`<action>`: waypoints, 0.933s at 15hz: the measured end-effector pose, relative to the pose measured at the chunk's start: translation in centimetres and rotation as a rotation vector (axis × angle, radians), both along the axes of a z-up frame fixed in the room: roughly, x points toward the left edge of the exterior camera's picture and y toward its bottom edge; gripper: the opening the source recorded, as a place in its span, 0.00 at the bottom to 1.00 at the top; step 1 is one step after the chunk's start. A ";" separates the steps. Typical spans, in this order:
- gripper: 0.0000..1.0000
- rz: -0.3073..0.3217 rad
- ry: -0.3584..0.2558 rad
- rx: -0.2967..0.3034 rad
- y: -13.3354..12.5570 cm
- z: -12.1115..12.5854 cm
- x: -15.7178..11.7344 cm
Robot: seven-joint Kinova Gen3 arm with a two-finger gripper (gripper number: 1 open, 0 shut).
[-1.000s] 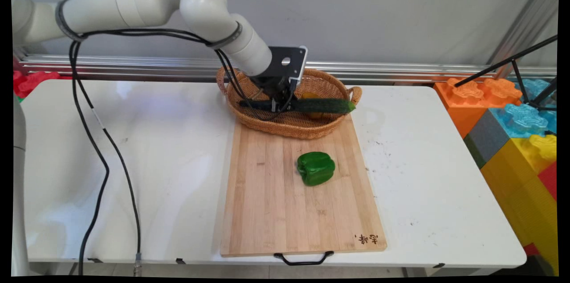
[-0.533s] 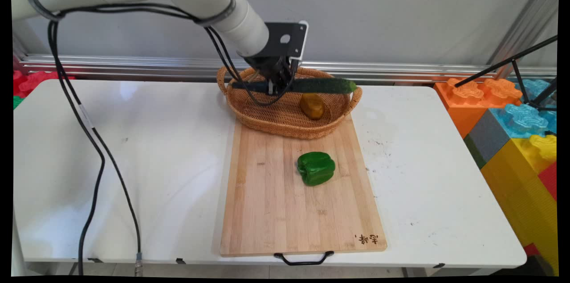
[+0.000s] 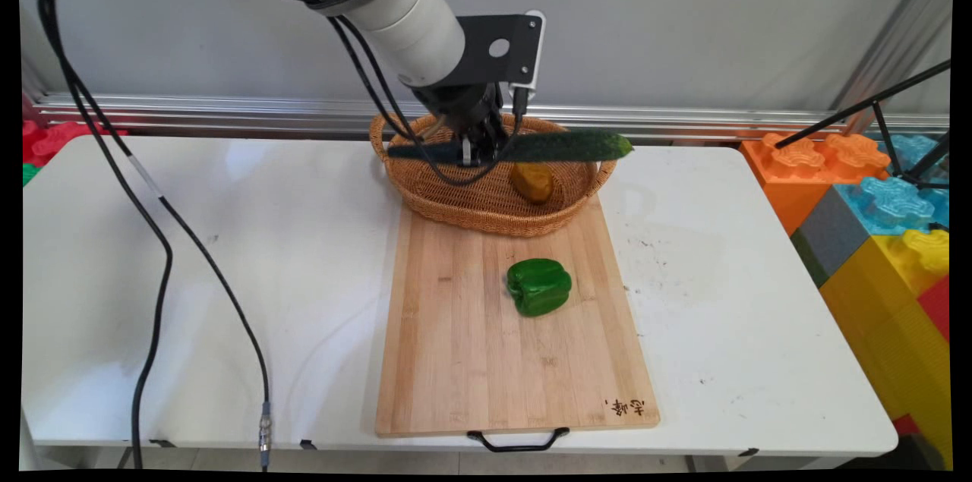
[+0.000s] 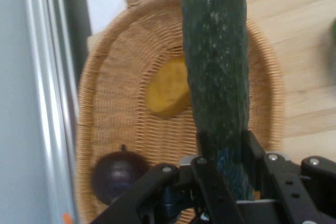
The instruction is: Place the picked object on the cutting board
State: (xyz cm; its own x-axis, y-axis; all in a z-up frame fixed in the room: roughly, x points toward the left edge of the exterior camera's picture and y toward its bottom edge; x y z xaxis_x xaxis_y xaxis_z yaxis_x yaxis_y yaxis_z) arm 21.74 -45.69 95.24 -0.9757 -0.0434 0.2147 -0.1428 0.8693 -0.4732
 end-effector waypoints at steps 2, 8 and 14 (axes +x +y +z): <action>0.00 0.026 0.017 0.048 2.6 0.6 -1.2; 0.00 0.091 0.067 0.195 8.4 1.0 -3.6; 0.00 0.118 0.108 0.304 10.7 -2.8 -4.8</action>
